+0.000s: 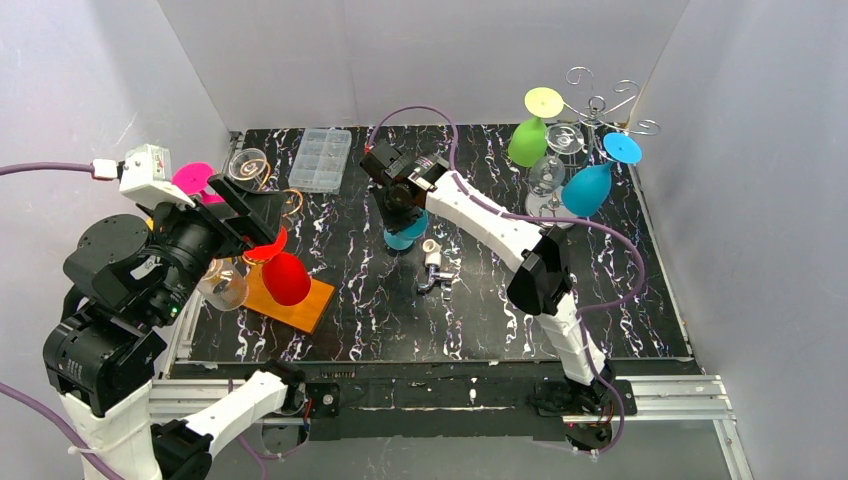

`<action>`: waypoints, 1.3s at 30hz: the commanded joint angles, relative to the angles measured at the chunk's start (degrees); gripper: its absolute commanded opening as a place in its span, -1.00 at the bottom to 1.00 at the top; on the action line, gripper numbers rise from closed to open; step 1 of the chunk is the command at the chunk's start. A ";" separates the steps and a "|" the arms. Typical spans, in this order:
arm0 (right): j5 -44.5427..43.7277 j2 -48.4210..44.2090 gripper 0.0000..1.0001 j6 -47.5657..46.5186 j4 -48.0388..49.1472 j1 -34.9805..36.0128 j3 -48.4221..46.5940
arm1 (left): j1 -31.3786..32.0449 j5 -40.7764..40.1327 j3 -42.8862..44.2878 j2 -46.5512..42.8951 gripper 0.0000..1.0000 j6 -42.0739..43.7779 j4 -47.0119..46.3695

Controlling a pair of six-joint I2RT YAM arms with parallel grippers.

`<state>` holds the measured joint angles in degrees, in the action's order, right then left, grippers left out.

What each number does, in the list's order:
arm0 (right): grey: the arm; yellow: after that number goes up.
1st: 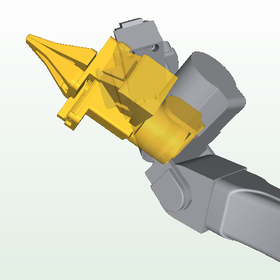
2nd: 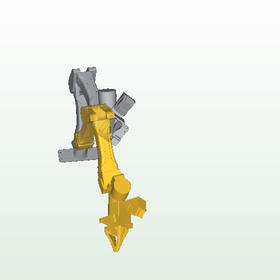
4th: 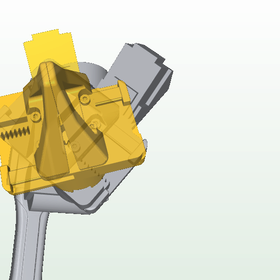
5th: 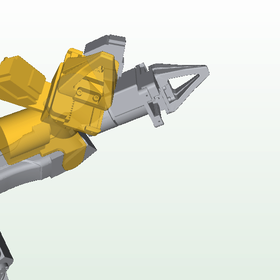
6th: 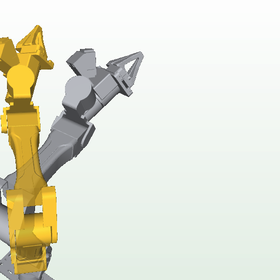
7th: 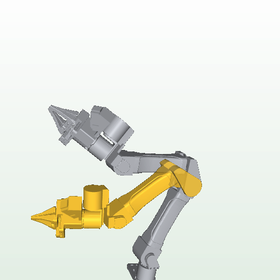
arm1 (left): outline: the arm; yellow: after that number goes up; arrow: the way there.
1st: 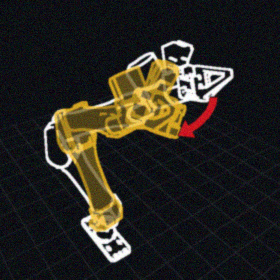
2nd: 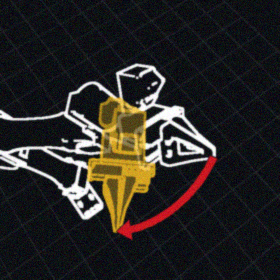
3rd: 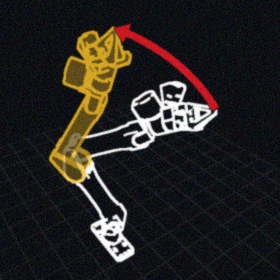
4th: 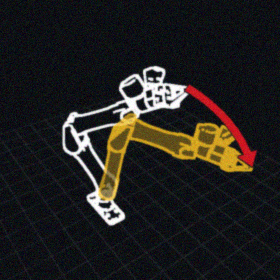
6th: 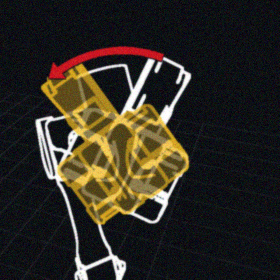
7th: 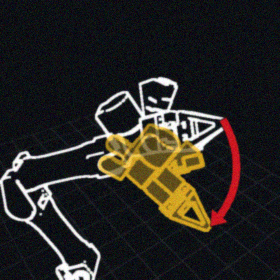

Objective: Take the wine glass off the wine glass rack
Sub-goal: Place the wine glass at the center of the board.

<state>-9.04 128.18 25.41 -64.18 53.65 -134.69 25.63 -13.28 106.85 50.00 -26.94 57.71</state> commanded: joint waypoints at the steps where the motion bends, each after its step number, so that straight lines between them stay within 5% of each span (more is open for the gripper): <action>1: -0.55 1.70 -0.97 -0.66 -1.03 0.15 -3.13 | 0.12 -2.36 0.07 -0.32 0.97 1.36 0.32; 12: -0.39 3.22 -0.97 -1.15 -1.22 0.32 -3.16 | 0.12 -3.07 -0.71 -0.56 0.97 1.02 0.30; 23: -0.12 3.10 -0.10 -0.20 -0.51 0.49 -5.50 | 0.13 -2.22 -1.49 -0.23 0.97 0.42 0.30; 39: -0.61 -0.11 0.39 0.72 2.03 0.49 -6.64 | 0.15 -2.04 -2.38 0.39 0.99 0.13 0.78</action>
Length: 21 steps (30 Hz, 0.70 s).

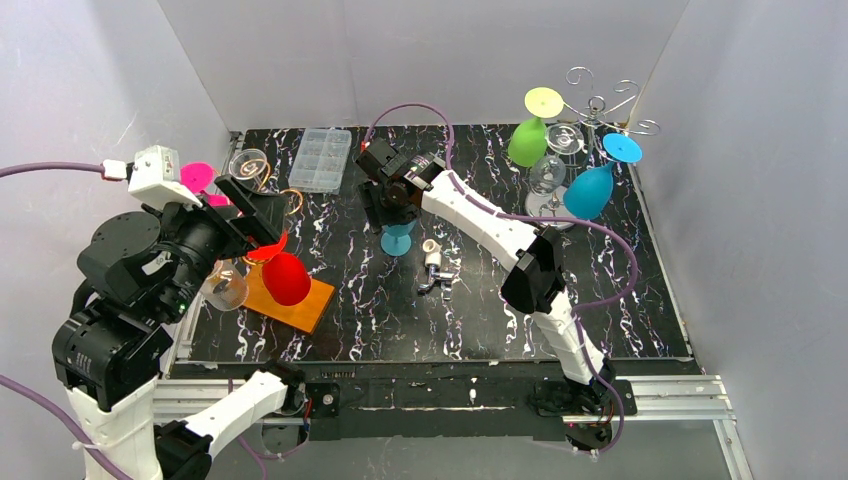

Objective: Take the wine glass off the wine glass rack
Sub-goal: Place the wine glass at the center of the board.

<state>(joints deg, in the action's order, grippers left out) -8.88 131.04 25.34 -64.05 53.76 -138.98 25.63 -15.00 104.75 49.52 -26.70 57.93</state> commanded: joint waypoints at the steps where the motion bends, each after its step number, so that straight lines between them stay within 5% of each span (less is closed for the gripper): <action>1: -0.78 -3.13 0.41 0.80 2.08 0.38 -2.35 | 0.13 -0.29 -0.30 1.00 0.99 -0.22 0.66; 21: 0.24 -7.94 0.66 1.34 6.76 0.38 -2.44 | 0.13 -5.28 0.40 3.91 0.99 -2.42 7.48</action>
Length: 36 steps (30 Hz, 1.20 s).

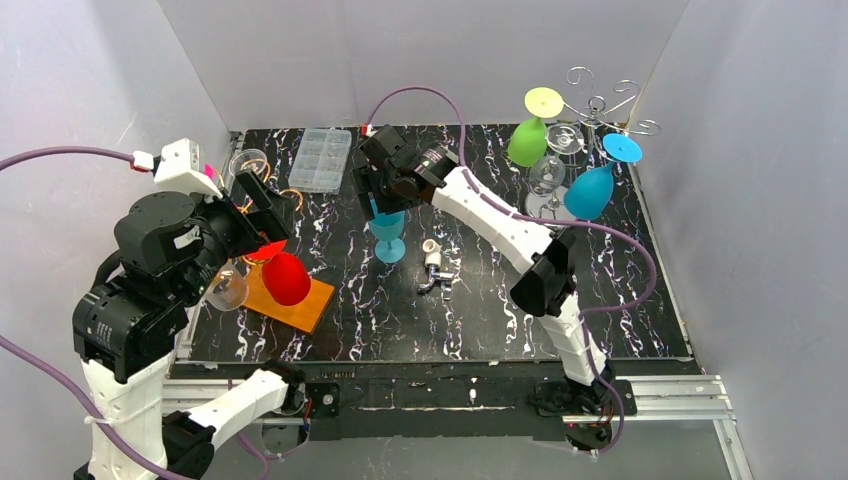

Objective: Take the wine glass off the wine glass rack
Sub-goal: Pick up the wine glass from the wine rack.

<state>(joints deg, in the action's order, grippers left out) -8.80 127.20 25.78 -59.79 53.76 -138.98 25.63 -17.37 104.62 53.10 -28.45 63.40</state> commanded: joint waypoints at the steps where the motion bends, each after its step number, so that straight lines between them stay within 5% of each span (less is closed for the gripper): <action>1: 0.30 -4.25 0.67 0.88 2.63 0.38 -2.44 | 0.12 -3.40 0.57 0.47 0.99 -0.85 2.24; 16: 1.64 -14.67 0.71 4.72 8.03 0.30 2.89 | 0.14 -12.59 2.82 2.69 0.99 -2.49 9.82; 28: 17.15 -34.91 0.33 28.62 40.90 1.46 34.99 | 0.12 -12.19 3.96 0.38 0.99 -2.70 7.74; 36: 19.26 -32.72 0.21 36.24 49.72 7.96 37.86 | 0.12 -11.12 3.56 -0.75 0.99 -3.57 6.95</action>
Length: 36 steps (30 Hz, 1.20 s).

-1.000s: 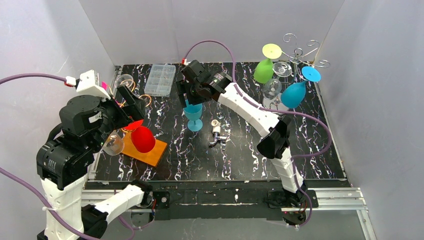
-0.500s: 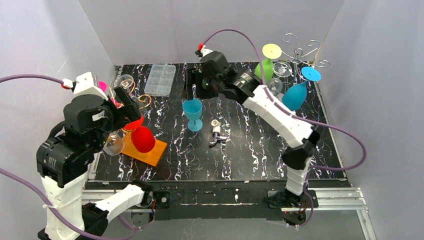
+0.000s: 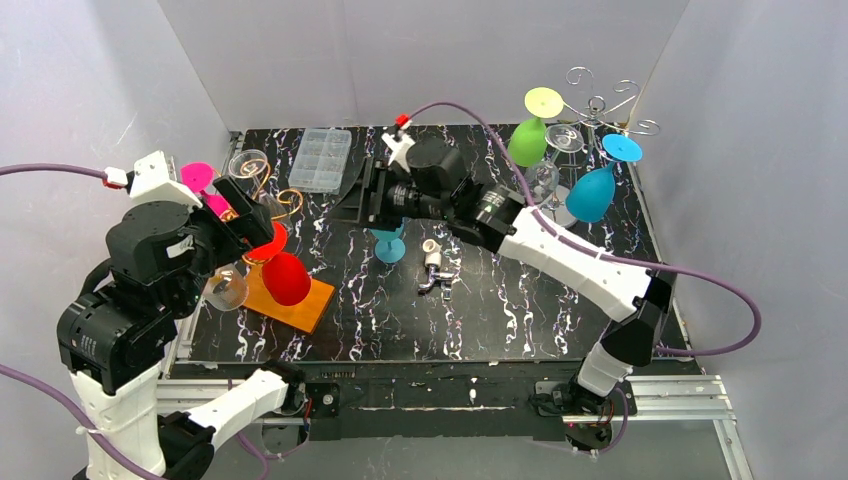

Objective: Take the wine glass off the wine glass rack
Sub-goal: Pick up the wine glass from the wine rack.

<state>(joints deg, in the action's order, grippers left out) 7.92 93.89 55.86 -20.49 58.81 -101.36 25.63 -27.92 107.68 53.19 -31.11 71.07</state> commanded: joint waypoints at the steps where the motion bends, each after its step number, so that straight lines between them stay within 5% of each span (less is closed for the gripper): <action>1: 2.54 0.82 0.18 7.14 11.90 3.62 0.80 | 0.12 -0.56 0.33 -1.05 0.99 -1.00 -0.75; 9: 2.95 5.28 -0.03 11.72 16.85 7.02 0.74 | 0.14 -0.47 0.04 -2.65 0.99 -1.68 -0.73; 36: 1.96 10.84 -0.07 14.17 19.96 8.23 -2.58 | 0.12 -0.38 0.18 -3.35 0.99 -1.49 -0.84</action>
<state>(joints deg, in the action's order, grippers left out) 10.26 103.09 69.30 -3.81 66.50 -100.14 25.63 -27.64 107.63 50.22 -32.21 70.37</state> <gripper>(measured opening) 0.469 0.992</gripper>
